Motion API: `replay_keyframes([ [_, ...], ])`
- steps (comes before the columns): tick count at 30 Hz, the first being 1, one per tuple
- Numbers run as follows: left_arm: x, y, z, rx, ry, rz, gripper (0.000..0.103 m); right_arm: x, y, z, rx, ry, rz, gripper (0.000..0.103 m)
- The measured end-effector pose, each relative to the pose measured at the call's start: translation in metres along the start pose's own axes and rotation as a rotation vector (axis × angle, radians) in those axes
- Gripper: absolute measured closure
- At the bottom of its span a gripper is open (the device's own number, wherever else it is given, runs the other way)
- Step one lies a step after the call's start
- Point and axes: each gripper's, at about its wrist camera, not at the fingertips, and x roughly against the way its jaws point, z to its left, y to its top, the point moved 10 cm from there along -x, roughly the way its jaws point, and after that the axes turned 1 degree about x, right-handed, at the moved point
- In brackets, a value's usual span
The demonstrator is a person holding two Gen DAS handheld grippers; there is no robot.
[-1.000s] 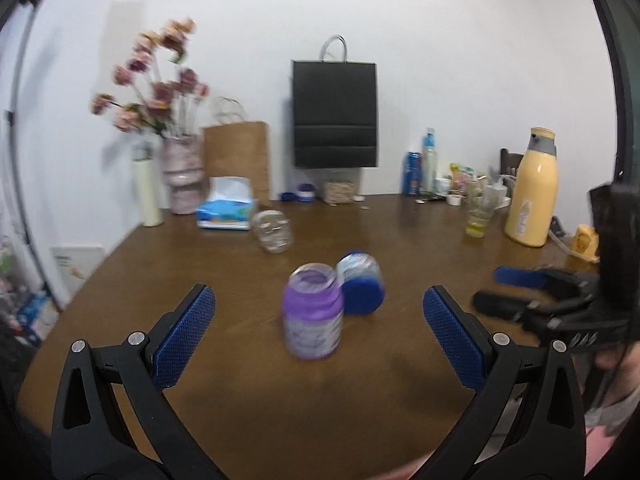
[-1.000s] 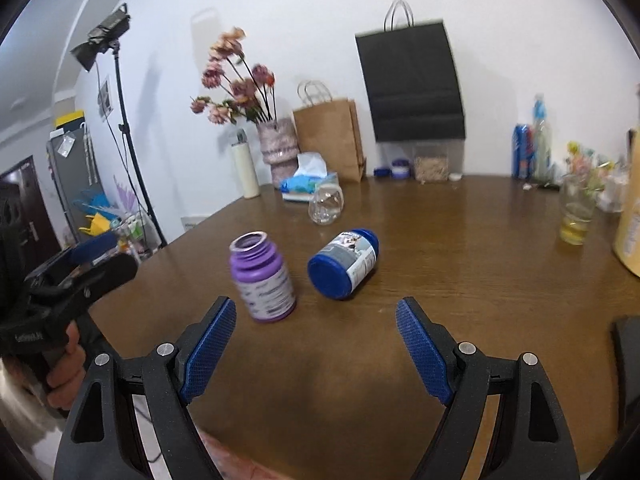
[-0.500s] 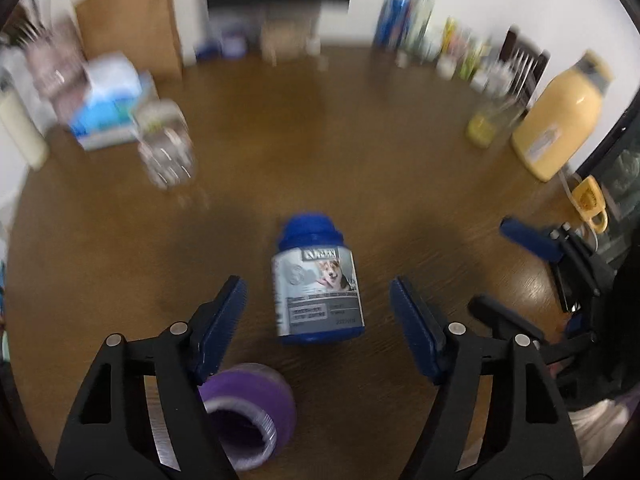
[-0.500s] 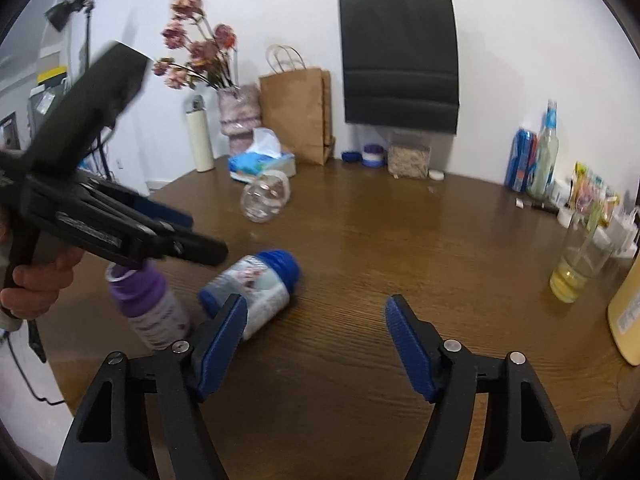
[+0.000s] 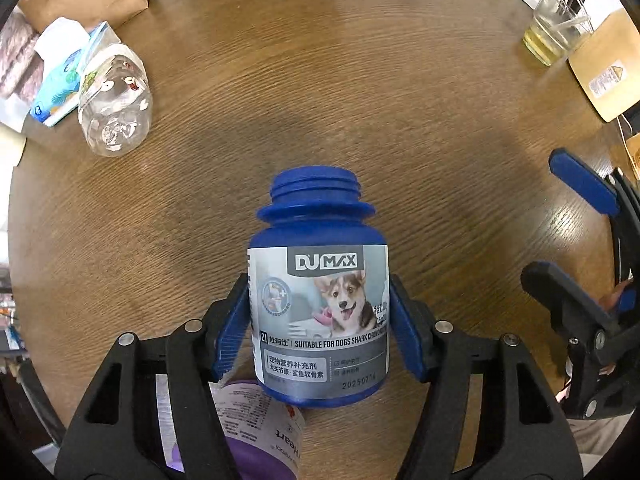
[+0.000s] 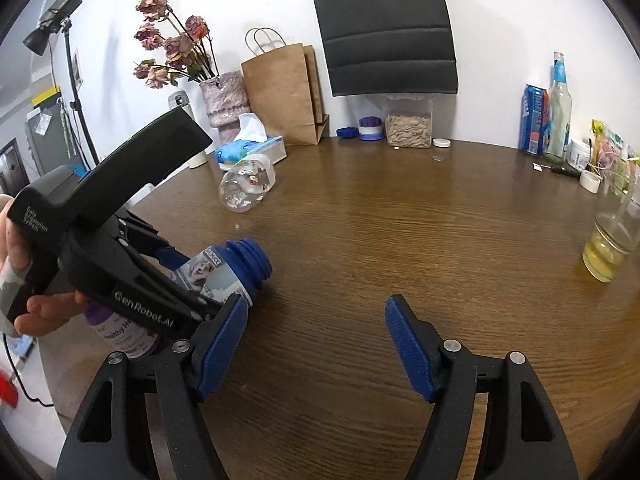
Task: Flip cup upright
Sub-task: 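Lift and rotate the bottle upright with the left tool while the right tool approaches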
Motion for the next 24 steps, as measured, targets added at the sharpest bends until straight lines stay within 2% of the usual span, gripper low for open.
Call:
replay_keyframes([
  [2,0.004,0.0,-0.002,0.003,-0.003,-0.029,0.043,0.002,0.004,0.002,0.0,0.0,-0.011,0.027],
  [5,0.023,0.003,-0.001,0.01,-0.031,-0.118,0.043,0.009,0.013,0.005,0.005,-0.003,-0.037,0.027],
  [9,0.069,0.007,0.003,0.027,-0.069,-0.283,0.043,0.027,0.033,0.012,-0.002,0.024,-0.089,0.027],
  [11,0.099,0.01,0.004,0.014,-0.065,-0.399,0.043,0.038,0.049,0.017,-0.013,0.051,-0.127,0.027],
  [13,0.135,0.015,0.004,-0.033,-0.016,-0.565,0.043,0.052,0.071,0.021,-0.025,0.067,-0.178,0.027],
  [15,0.157,0.021,0.008,-0.053,0.046,-0.672,0.043,0.061,0.091,0.031,-0.009,0.077,-0.212,0.026],
  [17,0.174,0.017,0.007,-0.051,0.029,-0.754,0.043,0.067,0.11,0.046,0.002,0.121,-0.228,0.026],
  [18,0.188,0.013,0.007,-0.055,-0.007,-0.824,0.043,0.069,0.122,0.058,0.005,0.17,-0.228,0.026],
  [19,0.198,0.012,0.011,-0.063,0.004,-0.879,0.043,0.07,0.13,0.068,0.008,0.21,-0.226,0.026],
  [22,0.224,0.009,0.015,-0.094,0.089,-1.028,0.043,0.065,0.155,0.091,0.015,0.305,-0.197,0.025],
  [24,0.236,0.006,0.015,-0.112,0.122,-1.099,0.043,0.056,0.169,0.102,-0.017,0.33,-0.168,0.019],
])
